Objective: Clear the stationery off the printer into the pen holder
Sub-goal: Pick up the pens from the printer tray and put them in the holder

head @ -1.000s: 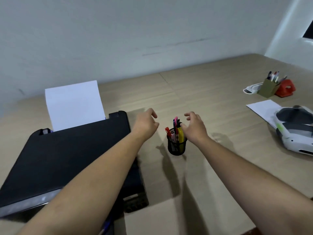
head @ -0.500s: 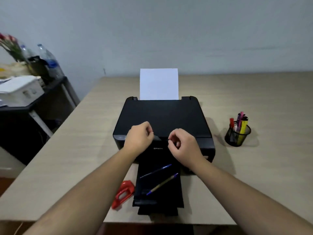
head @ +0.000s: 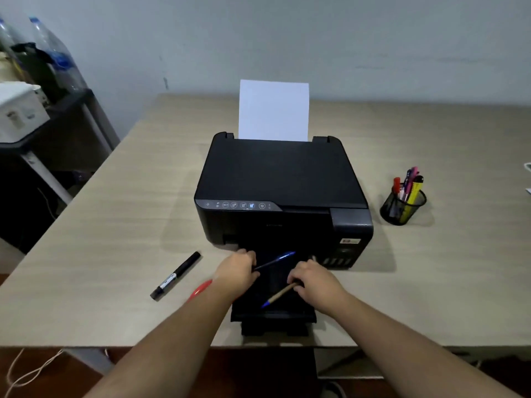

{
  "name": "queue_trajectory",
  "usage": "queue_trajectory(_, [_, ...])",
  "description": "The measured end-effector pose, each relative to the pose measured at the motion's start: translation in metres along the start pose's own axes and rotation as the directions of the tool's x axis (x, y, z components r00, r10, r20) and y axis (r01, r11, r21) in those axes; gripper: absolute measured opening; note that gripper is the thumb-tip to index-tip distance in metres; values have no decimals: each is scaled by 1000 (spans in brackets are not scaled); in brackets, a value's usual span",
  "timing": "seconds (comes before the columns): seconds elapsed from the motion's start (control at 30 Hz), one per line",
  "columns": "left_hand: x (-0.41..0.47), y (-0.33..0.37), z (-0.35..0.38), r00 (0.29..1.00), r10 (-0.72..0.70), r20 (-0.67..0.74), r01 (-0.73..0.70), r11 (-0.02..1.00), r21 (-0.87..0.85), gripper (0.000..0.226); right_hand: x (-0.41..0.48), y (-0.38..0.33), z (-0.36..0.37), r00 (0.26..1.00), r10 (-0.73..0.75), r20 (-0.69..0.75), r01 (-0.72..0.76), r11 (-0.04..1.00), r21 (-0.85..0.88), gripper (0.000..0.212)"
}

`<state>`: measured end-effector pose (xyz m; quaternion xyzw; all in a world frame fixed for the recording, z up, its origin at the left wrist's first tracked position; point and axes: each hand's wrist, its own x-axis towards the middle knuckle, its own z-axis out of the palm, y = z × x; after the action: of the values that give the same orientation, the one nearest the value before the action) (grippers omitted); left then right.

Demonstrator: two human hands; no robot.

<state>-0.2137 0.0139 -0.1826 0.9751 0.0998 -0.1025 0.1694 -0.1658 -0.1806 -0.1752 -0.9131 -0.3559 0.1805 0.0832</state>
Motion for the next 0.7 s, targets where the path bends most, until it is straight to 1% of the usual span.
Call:
queue_trajectory(0.07, [3,7,2,1000,1,26,-1,1000,10,24,-1,6,2,1000,-1,15,1,999,-46,24])
queue_trajectory(0.17, [7,14,-2,996,10,88,-20,994,108,27,-3,10,-3,998,12,58,-10,1000,-25,21])
queue_trajectory(0.23, [6,15,-10,989,9,148,-36,983,182,28,-4,9,-14,994,35,106,-44,995,90,19])
queue_trajectory(0.27, [5,15,-17,985,10,170,-41,983,181,28,-3,8,-23,991,38,126,-59,985,163,19])
queue_trajectory(0.37, [3,11,-38,974,47,223,-68,994,85,19,2,3,-60,988,-1,154,-49,946,321,17])
queue_trajectory(0.43, [4,10,-57,952,70,298,-68,998,-20,3,5,-4,-90,985,-45,168,-25,919,394,12])
queue_trajectory(0.5, [5,13,-82,929,75,363,-24,989,-145,13,9,-9,-121,984,-80,158,12,920,392,12])
queue_trajectory(0.57, [9,22,-113,919,81,387,5,976,-217,16,11,-10,-150,984,-110,138,44,909,414,15])
queue_trajectory(0.63, [14,36,-147,919,113,377,0,958,-287,15,11,-7,-177,987,-122,104,61,885,462,15])
queue_trajectory(0.7, [22,55,-177,929,173,328,-50,935,-351,15,8,3,-200,994,-99,43,64,864,499,14])
